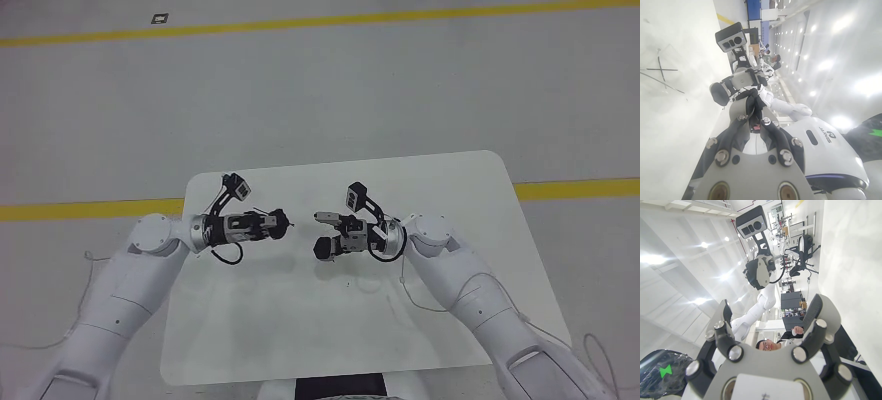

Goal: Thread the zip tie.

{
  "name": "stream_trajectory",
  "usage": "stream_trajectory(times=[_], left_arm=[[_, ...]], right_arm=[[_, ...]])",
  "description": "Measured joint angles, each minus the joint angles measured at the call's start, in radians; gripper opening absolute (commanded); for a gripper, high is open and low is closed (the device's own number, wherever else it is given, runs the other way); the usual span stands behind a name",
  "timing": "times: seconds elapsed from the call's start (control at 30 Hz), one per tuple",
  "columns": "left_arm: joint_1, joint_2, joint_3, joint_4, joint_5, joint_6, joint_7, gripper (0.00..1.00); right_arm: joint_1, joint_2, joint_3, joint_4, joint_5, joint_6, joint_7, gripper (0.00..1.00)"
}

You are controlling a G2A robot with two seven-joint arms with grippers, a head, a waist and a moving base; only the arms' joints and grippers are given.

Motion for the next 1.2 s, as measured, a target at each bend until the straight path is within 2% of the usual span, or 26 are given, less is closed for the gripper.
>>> stream_trajectory(times=[0.1, 0.2, 0.57, 0.63, 0.73, 0.9, 1.07, 1.13, 1.2], left_arm=[[0.034, -0.005, -0.056, -0.02, 0.023, 0.0, -0.012, 0.0], [0.053, -0.015, -0.091, -0.025, 0.038, 0.0, -0.042, 0.0], [0.054, -0.017, -0.094, -0.025, 0.043, 0.0, -0.054, 0.0], [0.057, -0.017, -0.095, -0.031, 0.055, 0.0, -0.037, 0.0], [0.075, -0.018, -0.12, -0.06, 0.076, 0.0, 0.023, 0.0], [0.117, -0.031, -0.191, -0.103, 0.045, 0.0, 0.035, 0.0], [0.119, -0.032, -0.193, -0.105, 0.046, 0.0, 0.031, 0.0], [0.119, -0.032, -0.193, -0.105, 0.046, 0.0, 0.031, 0.0], [0.119, -0.032, -0.193, -0.105, 0.046, 0.0, 0.032, 0.0]], right_arm=[[0.0, 0.0, 0.0, 0.0, 0.0, 0.0, 0.0, 1.0], [0.0, 0.0, 0.0, 0.0, 0.0, 0.0, 0.0, 1.0], [0.0, 0.0, 0.0, 0.0, 0.0, 0.0, 0.0, 1.0], [0.0, 0.0, 0.0, 0.0, 0.0, 0.0, 0.0, 1.0], [0.0, 0.0, 0.0, 0.0, 0.0, 0.0, 0.0, 1.0], [0.0, 0.0, 0.0, 0.0, 0.0, 0.0, 0.0, 1.0], [0.0, 0.0, 0.0, 0.0, 0.0, 0.0, 0.0, 1.0], [-0.001, 0.003, -0.001, -0.017, -0.026, 0.007, -0.02, 1.0], [0.0, 0.015, 0.003, -0.057, -0.115, 0.048, -0.059, 1.0]])
